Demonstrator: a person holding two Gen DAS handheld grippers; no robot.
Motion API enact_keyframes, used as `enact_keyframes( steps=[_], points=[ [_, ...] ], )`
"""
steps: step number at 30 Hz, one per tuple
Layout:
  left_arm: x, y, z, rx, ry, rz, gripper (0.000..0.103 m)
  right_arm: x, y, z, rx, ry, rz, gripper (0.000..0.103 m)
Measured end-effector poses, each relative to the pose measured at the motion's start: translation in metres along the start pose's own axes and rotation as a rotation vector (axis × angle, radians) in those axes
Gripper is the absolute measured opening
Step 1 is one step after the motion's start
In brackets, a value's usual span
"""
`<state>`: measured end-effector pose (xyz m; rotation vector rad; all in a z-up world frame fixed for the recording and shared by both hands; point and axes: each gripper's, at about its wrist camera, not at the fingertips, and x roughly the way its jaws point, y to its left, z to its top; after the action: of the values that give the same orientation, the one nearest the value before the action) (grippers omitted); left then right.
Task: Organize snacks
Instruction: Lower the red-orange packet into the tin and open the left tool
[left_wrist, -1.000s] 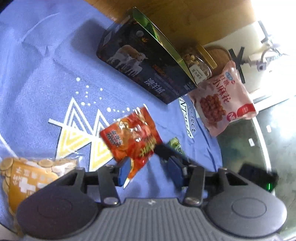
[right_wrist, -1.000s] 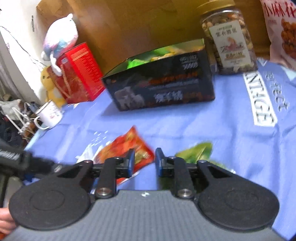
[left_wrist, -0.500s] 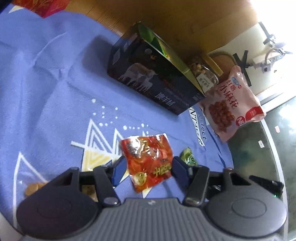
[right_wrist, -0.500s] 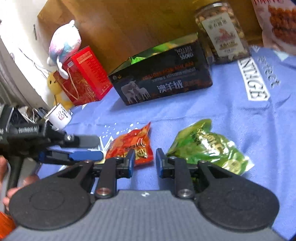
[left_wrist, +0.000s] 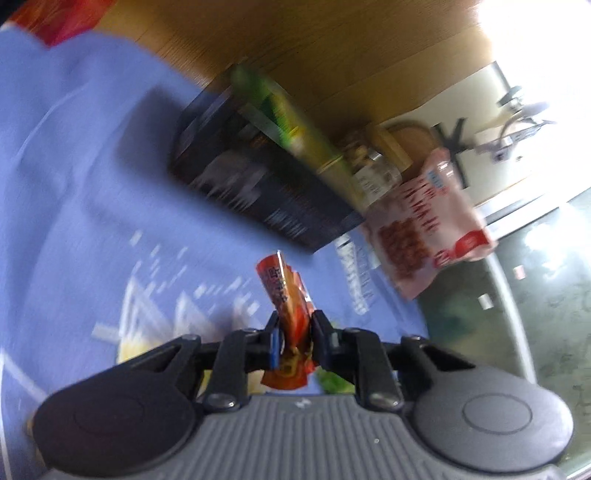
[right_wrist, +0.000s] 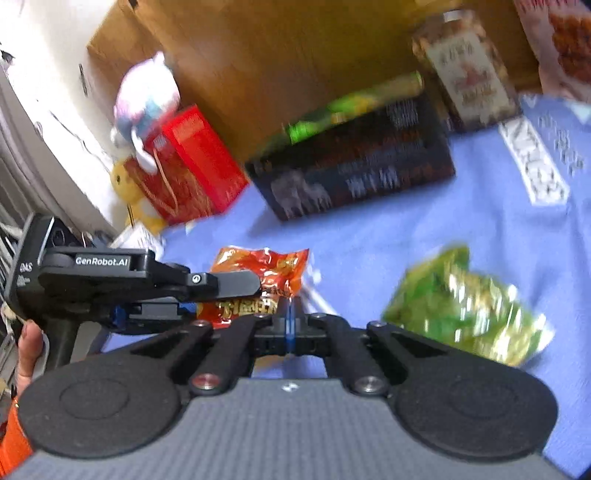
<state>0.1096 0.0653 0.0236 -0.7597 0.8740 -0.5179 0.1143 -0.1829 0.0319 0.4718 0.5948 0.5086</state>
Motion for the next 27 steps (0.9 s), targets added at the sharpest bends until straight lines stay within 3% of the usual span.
enact_keyframes(
  steps=[7, 14, 18, 20, 22, 27],
  points=[
    [0.026, -0.047, 0.063, 0.125, -0.034, -0.018, 0.017, -0.005, 0.000, 0.053, -0.047, -0.153, -0.034, 0.002],
    [0.091, -0.052, 0.116, 0.147, -0.023, 0.007, 0.022, 0.016, -0.031, 0.107, -0.070, -0.236, -0.148, 0.003],
    [0.119, -0.047, 0.119, 0.172, -0.028, 0.110, 0.032, 0.036, -0.039, 0.114, -0.160, -0.234, -0.261, 0.007],
    [0.128, -0.053, 0.114, 0.232, -0.031, 0.170, 0.036, 0.041, -0.038, 0.110, -0.206, -0.242, -0.299, 0.009],
    [0.130, -0.060, 0.108, 0.286, -0.033, 0.193, 0.045, 0.035, -0.038, 0.107, -0.222, -0.264, -0.303, 0.011],
    [0.101, -0.077, 0.092, 0.363, -0.054, 0.205, 0.046, -0.001, -0.033, 0.094, -0.183, -0.317, -0.280, 0.012]
  ],
)
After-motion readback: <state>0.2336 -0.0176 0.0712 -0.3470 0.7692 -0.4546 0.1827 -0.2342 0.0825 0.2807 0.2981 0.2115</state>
